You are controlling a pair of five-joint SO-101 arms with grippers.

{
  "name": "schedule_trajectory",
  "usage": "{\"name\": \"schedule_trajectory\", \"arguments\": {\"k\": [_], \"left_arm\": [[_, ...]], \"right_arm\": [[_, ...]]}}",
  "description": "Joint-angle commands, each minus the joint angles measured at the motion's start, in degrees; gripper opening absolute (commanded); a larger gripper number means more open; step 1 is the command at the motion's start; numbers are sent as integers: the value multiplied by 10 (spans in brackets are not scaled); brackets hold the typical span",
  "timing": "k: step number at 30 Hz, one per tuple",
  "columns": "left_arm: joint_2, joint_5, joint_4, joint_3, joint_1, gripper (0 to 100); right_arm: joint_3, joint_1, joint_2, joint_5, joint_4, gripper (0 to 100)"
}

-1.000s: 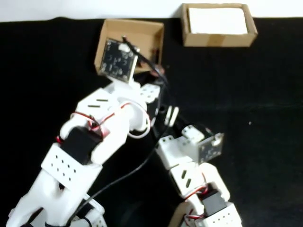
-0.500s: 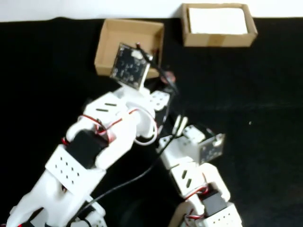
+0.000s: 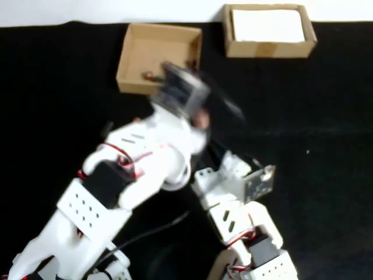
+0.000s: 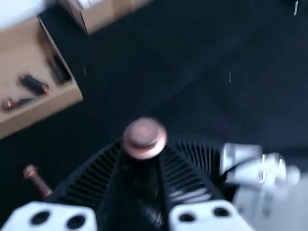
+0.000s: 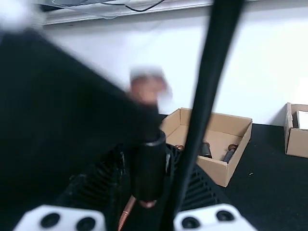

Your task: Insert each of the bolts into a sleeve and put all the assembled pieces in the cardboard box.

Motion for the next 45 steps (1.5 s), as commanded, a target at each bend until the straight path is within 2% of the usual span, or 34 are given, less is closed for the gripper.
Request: {"name": "schedule_trajectory", "arguments": {"k": [1,7,12,16,20,23,27,30,33,39,45], "left_arm": [[1,11,42,-28,-11,189],[0,8,102,-32,-79,207],[-3,-40,222,-132,-126,204],[-4,-41,261,-217,-254,137],[-3,-42,258,-197,-393,27],[-4,-70,215,-120,-467,9],[-4,-102,90,44,-551,12],[-3,-101,-11,164,-587,14],[-1,-101,-80,248,-593,14],[0,-98,-201,370,-591,14],[0,-99,-358,511,-595,13]], "right_arm": [[31,-1,-13,-4,-10,6],[29,0,-11,-5,-7,6],[-47,14,-9,-5,50,6],[-193,36,53,-2,57,6],[-330,37,223,-2,45,6],[-412,37,374,-2,-5,6],[-517,39,586,-2,-74,6],[-605,53,750,-2,-130,6],[-719,71,914,-2,-168,6],[-1008,97,1219,-2,-167,6],[-1234,100,1442,-3,-167,6]]}}
